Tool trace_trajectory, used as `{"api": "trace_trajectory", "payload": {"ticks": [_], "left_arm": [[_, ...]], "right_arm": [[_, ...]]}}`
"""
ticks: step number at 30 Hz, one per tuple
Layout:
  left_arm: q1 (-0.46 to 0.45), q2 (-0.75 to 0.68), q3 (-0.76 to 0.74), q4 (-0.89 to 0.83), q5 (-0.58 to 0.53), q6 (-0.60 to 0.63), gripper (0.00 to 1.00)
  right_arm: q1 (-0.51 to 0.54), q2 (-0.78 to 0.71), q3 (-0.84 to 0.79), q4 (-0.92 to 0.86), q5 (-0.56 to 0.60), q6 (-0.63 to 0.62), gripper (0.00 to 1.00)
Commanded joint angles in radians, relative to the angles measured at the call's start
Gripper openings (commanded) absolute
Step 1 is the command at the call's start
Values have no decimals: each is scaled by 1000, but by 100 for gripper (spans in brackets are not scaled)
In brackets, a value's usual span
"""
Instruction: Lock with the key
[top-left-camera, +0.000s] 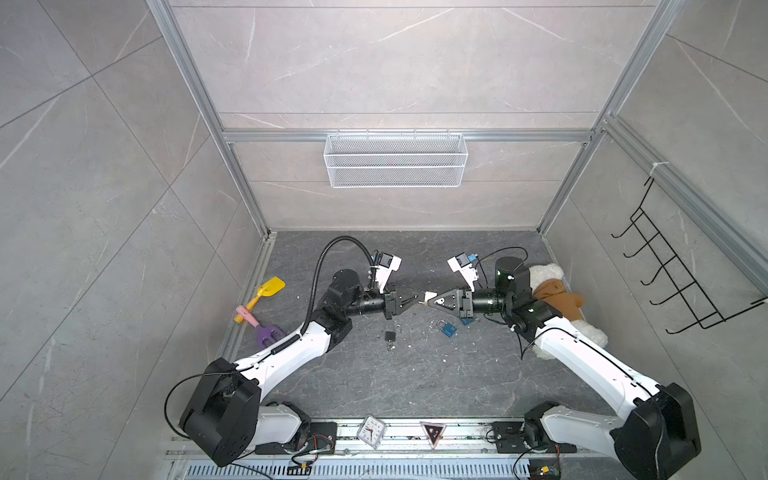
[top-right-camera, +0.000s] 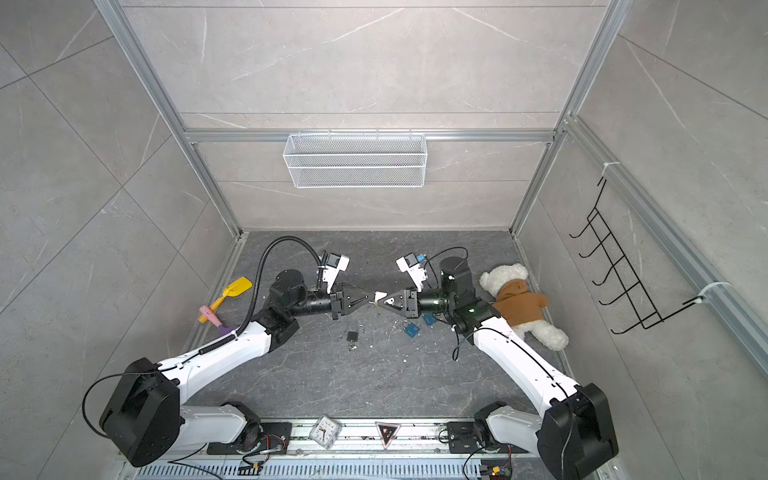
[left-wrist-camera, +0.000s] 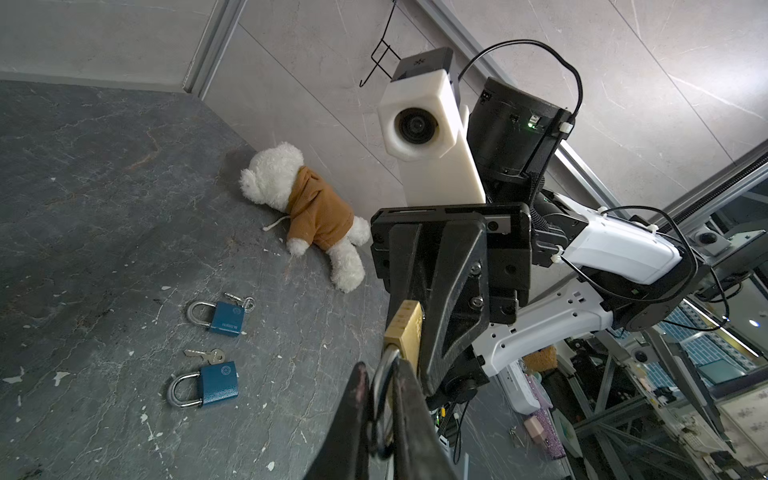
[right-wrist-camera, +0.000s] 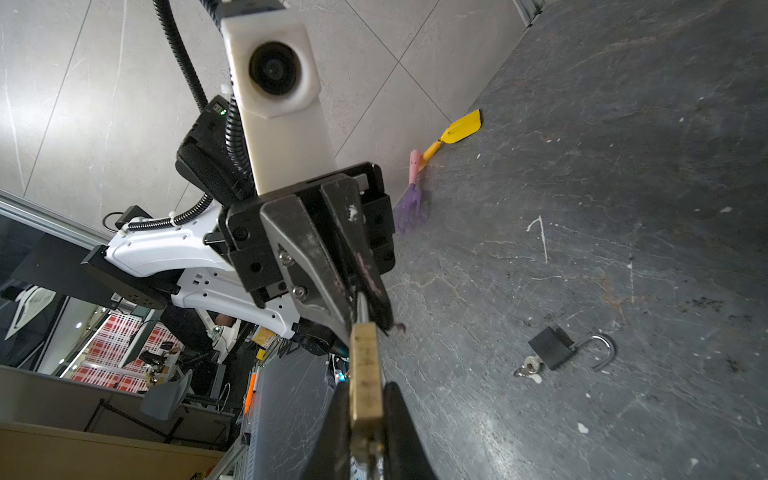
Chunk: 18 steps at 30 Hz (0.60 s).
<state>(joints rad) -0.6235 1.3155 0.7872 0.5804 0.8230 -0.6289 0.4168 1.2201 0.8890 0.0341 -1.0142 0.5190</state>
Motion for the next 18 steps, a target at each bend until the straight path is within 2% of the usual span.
{"api": "trace_trajectory", "payload": {"ticks": [1, 5, 9, 12, 18], "left_arm": [[-111, -9, 9, 62, 226, 9, 0], [-97, -19, -19, 68, 148, 2, 0], [-24, -9, -71, 181, 74, -94, 0], [42, 14, -102, 299, 74, -187, 0], [68, 47, -105, 364, 97, -234, 0]], "right_arm": [[12, 44, 16, 90, 109, -21, 0], [0, 47, 23, 73, 115, -17, 0], [-18, 38, 9, 81, 88, -2, 17], [-23, 22, -8, 102, 70, 11, 27], [-29, 12, -28, 133, 46, 22, 28]]}}
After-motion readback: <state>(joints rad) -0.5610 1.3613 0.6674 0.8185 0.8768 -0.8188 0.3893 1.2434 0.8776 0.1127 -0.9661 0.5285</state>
